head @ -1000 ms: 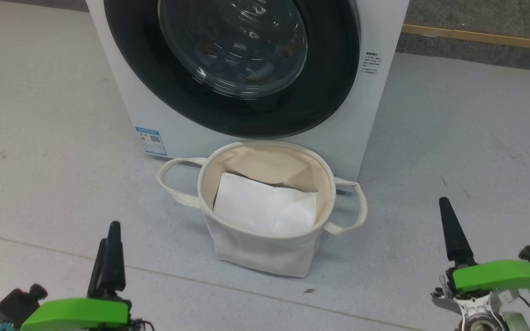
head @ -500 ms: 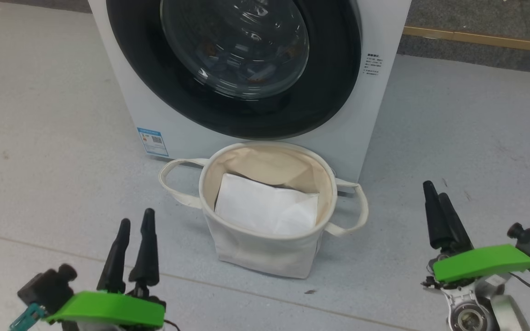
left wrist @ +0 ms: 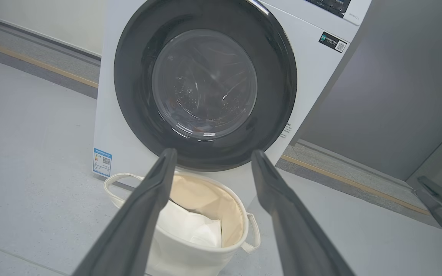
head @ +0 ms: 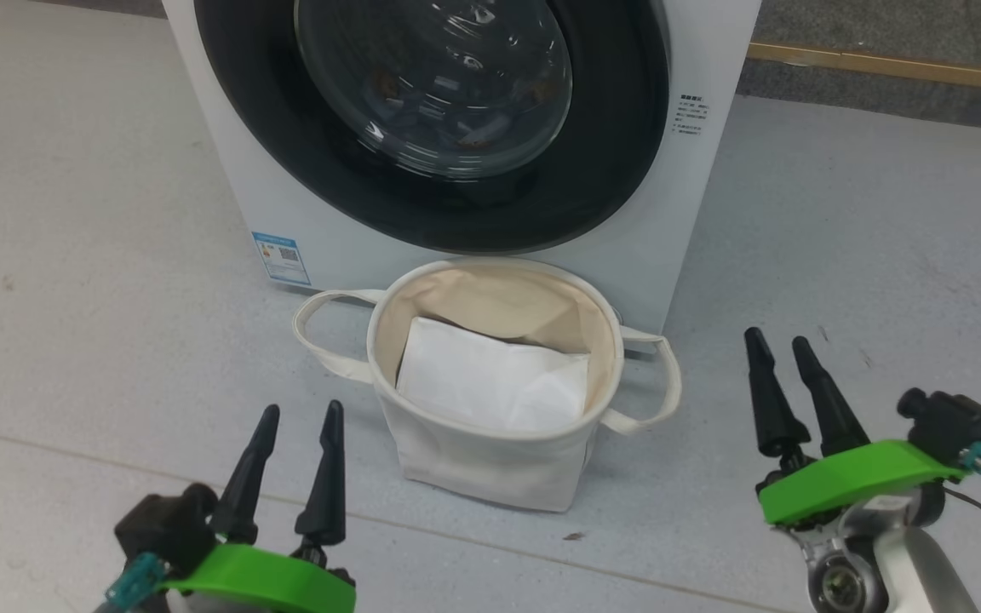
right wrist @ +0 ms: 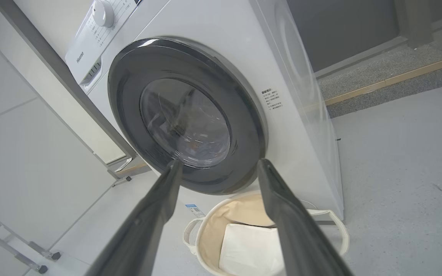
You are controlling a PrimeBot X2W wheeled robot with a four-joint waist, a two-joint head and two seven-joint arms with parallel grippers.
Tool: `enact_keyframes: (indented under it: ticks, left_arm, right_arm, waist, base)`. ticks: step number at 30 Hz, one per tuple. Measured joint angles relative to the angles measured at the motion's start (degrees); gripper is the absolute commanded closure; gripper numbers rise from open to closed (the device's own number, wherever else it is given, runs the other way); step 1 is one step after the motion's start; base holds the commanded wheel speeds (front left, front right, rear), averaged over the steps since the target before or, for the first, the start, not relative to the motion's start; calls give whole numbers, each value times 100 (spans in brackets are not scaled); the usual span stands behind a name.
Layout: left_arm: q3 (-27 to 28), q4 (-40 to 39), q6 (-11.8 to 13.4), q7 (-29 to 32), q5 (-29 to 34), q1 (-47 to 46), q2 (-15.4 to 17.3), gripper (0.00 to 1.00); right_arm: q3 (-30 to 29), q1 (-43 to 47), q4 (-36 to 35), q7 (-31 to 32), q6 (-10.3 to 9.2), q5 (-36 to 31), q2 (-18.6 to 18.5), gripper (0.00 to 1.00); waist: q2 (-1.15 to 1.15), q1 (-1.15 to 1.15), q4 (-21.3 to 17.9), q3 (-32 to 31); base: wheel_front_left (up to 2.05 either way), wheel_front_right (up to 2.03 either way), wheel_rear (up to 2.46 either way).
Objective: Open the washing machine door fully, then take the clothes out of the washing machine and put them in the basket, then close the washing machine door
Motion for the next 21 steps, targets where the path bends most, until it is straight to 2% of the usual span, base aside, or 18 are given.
enact_keyframes:
  ticks: [6, 14, 21]
  left_arm:
    - [-236, 138, 118, -78, 302, -55, 43, 0]
    - [-597, -1, 408, -220, 846, -272, 165, 0]
    - [-916, 71, 549, -346, 1180, -275, 263, 0]
  right_arm:
    - [109, -16, 63, -119, 0, -513, 0, 0]
    - [216, -130, 158, -292, 0, -1356, 1, 0]
    - [265, -161, 268, -412, 0, -1828, 8, 0]
  waist:
    - [0, 0, 0, 20]
    - [0, 0, 12, 69]
    - [0, 0, 32, 76]
  base:
    - [0, 0, 0]
    - [0, 0, 0]
    - [0, 0, 0]
